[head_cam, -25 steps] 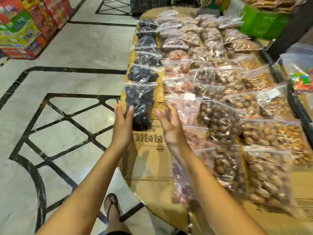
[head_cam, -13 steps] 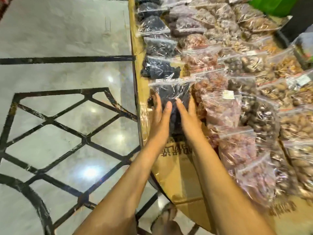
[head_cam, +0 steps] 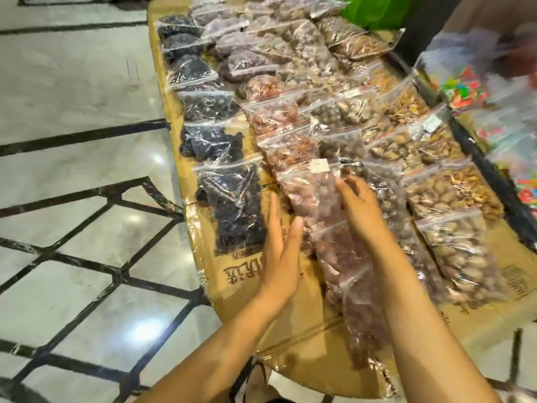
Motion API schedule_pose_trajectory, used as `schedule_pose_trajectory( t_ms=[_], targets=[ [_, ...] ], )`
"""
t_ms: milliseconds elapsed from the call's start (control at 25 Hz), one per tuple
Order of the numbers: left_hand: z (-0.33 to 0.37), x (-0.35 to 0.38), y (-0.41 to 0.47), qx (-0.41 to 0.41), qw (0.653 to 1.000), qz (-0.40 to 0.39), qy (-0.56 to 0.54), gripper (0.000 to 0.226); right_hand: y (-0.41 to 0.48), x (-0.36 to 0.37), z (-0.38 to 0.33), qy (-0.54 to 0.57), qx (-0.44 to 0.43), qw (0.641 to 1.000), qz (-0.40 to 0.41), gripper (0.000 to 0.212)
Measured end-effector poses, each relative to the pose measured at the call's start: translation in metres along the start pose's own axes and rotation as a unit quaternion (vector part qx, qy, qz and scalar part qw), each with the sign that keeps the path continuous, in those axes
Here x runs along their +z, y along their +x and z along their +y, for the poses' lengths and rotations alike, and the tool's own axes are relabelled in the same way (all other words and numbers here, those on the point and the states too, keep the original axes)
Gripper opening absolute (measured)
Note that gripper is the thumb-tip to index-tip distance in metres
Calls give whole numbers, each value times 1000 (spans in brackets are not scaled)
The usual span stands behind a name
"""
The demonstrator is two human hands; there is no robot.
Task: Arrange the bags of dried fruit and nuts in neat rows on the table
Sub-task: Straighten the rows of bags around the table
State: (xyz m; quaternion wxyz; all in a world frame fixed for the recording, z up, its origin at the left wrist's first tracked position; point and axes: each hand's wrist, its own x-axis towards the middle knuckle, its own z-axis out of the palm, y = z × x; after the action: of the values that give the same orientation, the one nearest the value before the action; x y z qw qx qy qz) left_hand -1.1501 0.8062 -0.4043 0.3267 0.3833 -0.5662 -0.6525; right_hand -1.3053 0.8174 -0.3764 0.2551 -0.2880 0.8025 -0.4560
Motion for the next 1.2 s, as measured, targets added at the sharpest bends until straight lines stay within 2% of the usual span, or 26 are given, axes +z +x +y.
schedule_pose_trajectory(
  t_ms=[80, 160, 280, 360, 440, 520, 600, 640, 680, 760, 800, 880, 960, 1080, 1200],
  targets=[
    [2, 29, 8, -84, 996, -33, -20, 68, 14, -10, 10, 4, 59, 996, -72, 33],
    [-2, 45, 12, -120, 991, -52, -36, 77, 15, -9, 11, 7, 72, 988, -135, 41],
    [-10, 52, 12, -112, 989, -75, -68, 85, 10, -11, 22, 48, 40, 990, -128, 57],
    [-6, 47, 13, -109, 988, -89, -57, 94, 9, -13, 33, 36, 28, 991, -128, 67],
    [5, 38, 15, -120, 988, -79, -57, 81, 7, -12, 28, -14, 36, 990, -134, 58],
    [22, 21, 10, -73, 995, -63, -16, 67, 3, -7, 13, -40, 34, 996, -69, 46],
    [35, -11, 13, 24, 999, -28, 34, 67, -5, 8, -12, -39, -16, 999, 19, 50],
    [37, -31, 22, 66, 996, 12, 59, 72, -7, 21, -25, -40, -54, 998, 20, 53],
    [34, -51, 36, 93, 989, 63, 92, 78, -6, 40, -37, -28, -83, 996, -19, 56],
    [26, -88, 75, 78, 971, 143, 176, 86, 4, 89, -51, 12, -84, 987, -135, 60],
    [21, -101, 94, 57, 963, 151, 218, 86, 12, 112, -53, 20, -69, 985, -156, 62],
    [11, -116, 118, 9, 951, 117, 286, 84, 28, 150, -49, 10, -36, 991, -128, 63],
    [4, -123, 128, -24, 959, 73, 273, 80, 35, 171, -45, 22, 8, 995, -93, 62],
    [7, -134, 140, -37, 981, 48, 182, 72, 44, 176, -50, 57, 47, 995, -73, 56],
    [9, -149, 144, -33, 995, 15, 94, 69, 43, 177, -61, 39, 37, 995, -87, 59]
  ],
)
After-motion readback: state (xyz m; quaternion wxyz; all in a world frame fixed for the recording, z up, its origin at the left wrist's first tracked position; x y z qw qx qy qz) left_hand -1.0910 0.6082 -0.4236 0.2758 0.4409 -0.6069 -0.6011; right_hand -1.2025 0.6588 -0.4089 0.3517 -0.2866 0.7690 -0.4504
